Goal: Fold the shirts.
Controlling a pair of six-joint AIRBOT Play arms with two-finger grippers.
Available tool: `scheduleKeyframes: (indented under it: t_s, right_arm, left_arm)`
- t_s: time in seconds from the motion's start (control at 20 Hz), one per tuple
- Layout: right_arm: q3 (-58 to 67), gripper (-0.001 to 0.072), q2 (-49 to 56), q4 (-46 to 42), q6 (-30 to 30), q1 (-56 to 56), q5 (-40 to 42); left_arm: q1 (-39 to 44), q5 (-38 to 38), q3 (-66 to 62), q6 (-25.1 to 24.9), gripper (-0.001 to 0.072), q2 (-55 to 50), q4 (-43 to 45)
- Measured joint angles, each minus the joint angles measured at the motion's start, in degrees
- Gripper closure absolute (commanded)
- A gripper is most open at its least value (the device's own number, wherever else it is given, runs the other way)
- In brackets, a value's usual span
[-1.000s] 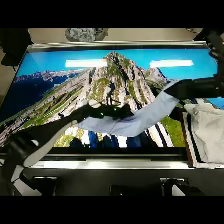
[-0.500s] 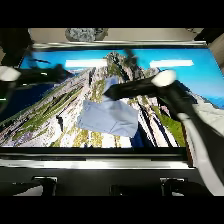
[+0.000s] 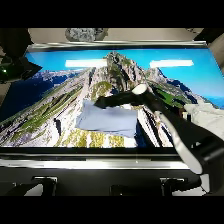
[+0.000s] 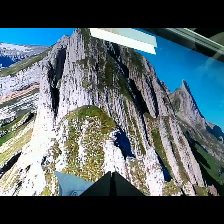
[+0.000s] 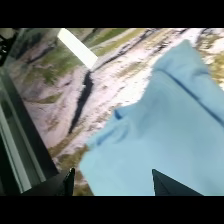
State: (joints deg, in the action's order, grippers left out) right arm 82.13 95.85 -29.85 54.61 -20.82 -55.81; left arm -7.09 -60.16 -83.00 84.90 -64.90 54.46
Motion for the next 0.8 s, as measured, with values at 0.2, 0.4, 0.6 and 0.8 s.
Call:
scheduleKeyframes:
  t_s: [0.2,0.4,0.6,0.8]
  right_arm:
    - [-1.3,0.0094,-4.1,-21.4,5.7,13.9,-14.1]
    - [-12.5,0.0095,-5.3,-23.7,7.2,21.6,-18.7]
    - [-22.6,0.0152,-4.7,-12.4,4.2,20.4,-10.7]
    - [-25.0,0.0672,-3.9,-6.0,3.4,17.4,-4.3]
  left_arm:
    - [-0.3,-0.6,0.0,0.0,0.0682,0.3,3.1]
    - [0.2,-1.0,0.6,0.0,0.0682,0.4,4.3]
    - [1.6,-1.2,1.7,0.0,0.0682,0.4,4.7]
    - [2.5,-1.3,2.0,0.0,0.0682,0.4,4.8]
